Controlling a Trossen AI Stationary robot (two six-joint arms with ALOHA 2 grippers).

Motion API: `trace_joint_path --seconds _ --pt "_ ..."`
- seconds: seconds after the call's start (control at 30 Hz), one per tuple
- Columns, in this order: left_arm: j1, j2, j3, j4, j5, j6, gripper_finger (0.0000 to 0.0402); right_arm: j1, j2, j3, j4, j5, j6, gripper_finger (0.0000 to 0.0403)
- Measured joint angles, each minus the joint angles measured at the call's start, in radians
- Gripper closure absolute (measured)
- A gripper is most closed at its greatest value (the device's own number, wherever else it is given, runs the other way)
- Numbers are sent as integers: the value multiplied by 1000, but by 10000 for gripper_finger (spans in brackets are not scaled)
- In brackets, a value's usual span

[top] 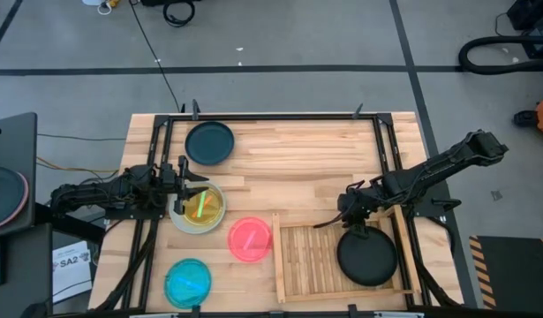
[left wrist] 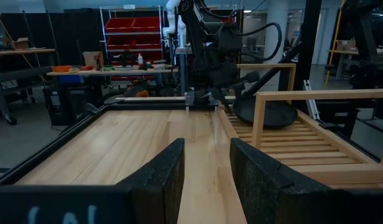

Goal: Place and stack plates onto a shelf
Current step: Stack the dark blue plate on the black plate on the shelf

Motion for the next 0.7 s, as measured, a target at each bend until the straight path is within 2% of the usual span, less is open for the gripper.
trace_joint_path --seconds 0.1,0.23,0.47,0.7 --pt "0 0 0 2 -5 16 267 0 0 0 14 -4 -45 289" --pt "0 0 0 72 -82 69 267 -15 0 0 114 67 -145 289" --pt "0 0 0 300 -345 55 267 -80 0 0 365 178 -264 290" --pt "1 75 78 277 -424 14 267 -184 0 0 590 209 -396 290"
